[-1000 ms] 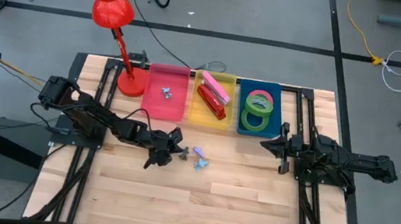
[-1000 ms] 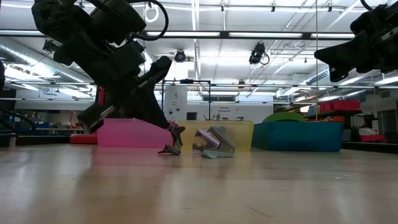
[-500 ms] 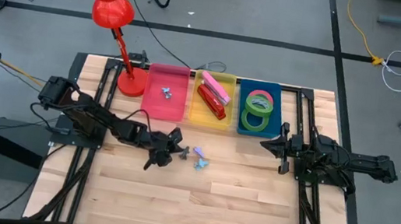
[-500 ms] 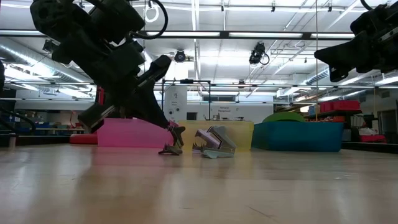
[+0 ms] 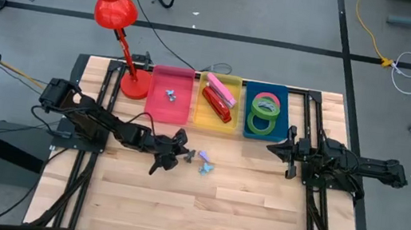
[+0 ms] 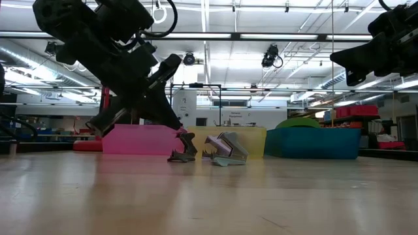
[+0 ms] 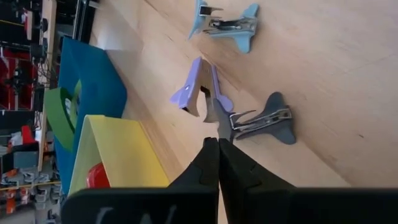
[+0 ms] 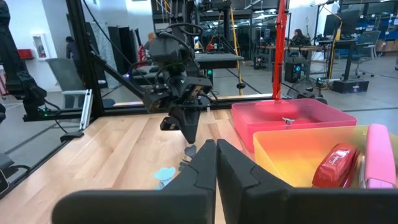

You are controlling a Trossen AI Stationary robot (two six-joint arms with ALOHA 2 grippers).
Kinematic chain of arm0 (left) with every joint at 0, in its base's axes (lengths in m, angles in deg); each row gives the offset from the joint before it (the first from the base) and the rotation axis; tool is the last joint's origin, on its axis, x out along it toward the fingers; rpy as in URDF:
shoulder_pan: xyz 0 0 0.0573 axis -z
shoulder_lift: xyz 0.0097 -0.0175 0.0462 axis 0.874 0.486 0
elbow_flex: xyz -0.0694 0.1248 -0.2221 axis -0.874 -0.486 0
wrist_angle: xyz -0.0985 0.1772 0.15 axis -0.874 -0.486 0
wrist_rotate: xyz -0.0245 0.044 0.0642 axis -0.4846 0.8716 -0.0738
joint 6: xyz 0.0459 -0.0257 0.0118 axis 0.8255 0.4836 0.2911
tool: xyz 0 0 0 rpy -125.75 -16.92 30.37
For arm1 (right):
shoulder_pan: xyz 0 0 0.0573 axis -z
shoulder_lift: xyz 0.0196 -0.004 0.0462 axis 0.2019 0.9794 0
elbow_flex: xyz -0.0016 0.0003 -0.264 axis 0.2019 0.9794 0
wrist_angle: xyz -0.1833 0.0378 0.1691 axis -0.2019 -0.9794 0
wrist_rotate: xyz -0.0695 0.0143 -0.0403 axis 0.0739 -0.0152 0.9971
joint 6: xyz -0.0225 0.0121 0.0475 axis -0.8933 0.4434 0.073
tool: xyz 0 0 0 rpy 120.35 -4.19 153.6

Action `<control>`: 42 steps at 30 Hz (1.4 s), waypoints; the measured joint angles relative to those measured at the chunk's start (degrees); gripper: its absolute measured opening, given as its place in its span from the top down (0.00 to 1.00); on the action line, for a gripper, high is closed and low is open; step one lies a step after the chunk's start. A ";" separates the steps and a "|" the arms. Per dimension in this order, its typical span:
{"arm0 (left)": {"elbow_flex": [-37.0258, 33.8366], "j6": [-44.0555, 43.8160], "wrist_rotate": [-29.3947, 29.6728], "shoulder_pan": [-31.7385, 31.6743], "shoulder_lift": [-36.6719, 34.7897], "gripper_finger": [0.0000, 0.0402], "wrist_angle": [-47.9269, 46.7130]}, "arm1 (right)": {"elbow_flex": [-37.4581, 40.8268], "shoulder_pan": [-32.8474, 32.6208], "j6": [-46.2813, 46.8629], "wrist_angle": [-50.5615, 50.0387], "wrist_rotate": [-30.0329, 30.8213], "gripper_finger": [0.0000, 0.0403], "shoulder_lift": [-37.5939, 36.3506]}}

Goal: Pick and place Stapler, Stapler remover, tape
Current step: Put the black staple remover into the pink bin

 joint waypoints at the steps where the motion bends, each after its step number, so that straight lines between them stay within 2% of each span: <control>1: 0.00 0.00 0.20 0.01 0.00 1.00 -0.04 | 0.00 0.00 0.00 0.02 0.02 0.96 0.00; 8: 0.00 0.00 9.65 1.58 0.00 0.98 -0.23 | 0.00 0.01 0.00 0.01 0.02 0.96 0.00; 17: 0.00 -8.22 9.38 2.44 0.00 0.97 -0.49 | 0.00 0.00 0.00 0.00 0.01 0.96 0.00; 22: 0.00 -12.50 11.09 2.43 -0.02 0.87 -3.11 | 0.00 0.02 0.00 0.02 0.00 0.96 0.00; 28: 0.31 -13.69 11.36 2.87 -0.02 0.69 -4.61 | 0.00 0.00 0.00 0.00 0.00 0.96 0.00; 34: 4.57 -16.01 11.09 3.71 -0.02 0.52 -10.62 | 0.00 0.01 0.00 0.02 0.02 0.96 0.00; 38: 5.20 -15.78 11.11 3.56 -0.04 0.48 -11.17 | 0.00 0.02 0.00 0.02 0.02 0.96 0.00; 42: 5.20 -14.79 10.56 3.56 -0.04 0.49 -12.22 | 0.00 0.00 0.00 0.00 0.00 0.96 0.00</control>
